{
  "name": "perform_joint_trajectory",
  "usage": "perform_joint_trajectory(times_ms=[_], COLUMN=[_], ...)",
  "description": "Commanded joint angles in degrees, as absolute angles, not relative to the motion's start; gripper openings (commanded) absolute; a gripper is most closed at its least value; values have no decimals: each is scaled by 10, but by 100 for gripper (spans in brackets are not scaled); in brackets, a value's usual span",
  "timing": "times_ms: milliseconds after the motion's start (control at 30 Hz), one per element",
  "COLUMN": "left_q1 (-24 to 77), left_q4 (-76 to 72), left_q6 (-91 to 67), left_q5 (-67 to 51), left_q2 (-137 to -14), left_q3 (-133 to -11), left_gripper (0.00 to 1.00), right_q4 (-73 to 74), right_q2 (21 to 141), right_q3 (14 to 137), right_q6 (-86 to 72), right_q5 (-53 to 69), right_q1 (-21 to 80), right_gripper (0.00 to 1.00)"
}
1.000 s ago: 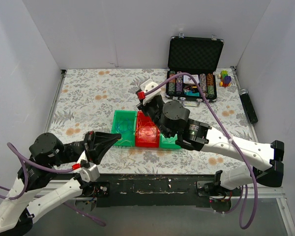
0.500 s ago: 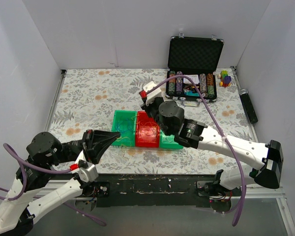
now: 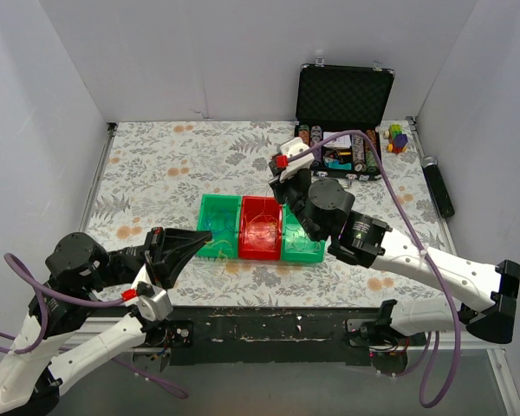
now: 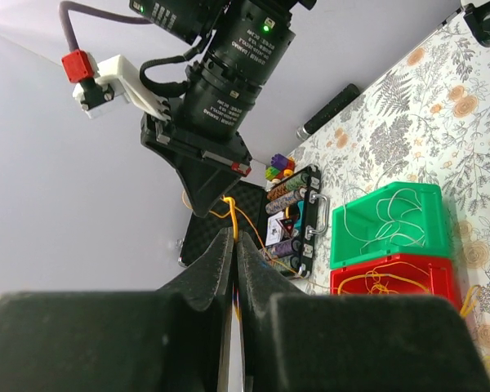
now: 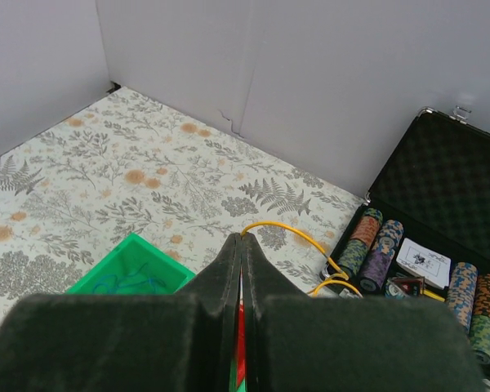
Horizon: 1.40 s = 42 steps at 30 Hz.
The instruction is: Untangle the cables
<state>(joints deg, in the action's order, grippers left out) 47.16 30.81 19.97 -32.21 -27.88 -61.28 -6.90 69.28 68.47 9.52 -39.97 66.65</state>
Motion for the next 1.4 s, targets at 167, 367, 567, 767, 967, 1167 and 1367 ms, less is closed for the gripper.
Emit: perform_joint_trajectory(times_ms=[167,367,567,767,967,1167,1367], left_q1=[462,461,459,458,459,458,457], left_q4=[296,296,296,296,293,293,290], left_q6=[200,200,200,202,201,200,201], left_q5=[-333,-334,-332,-332,-333,-334,-339], left_q2=[-288,-290,-287,-285,-284,-287,-290], left_q3=[-617,-625,-628,-622,-623,-627,-629], left_gripper=[0,0,0,0,0,0,0], right_q4=[-80,-91,-126,-148,-192,-215,-223], right_q2=[702,765,816,874,923,954,961], right_q3=[668,664,628,602,574,545,512], right_q6=[55,4,-94,-148,-220,-270,-299], right_q5=[-378,-324,-262,-217,-171,-153,-127], right_q1=[666,652,614,604,584,572,569], right_gripper=[1,1,1,1,1,1,1])
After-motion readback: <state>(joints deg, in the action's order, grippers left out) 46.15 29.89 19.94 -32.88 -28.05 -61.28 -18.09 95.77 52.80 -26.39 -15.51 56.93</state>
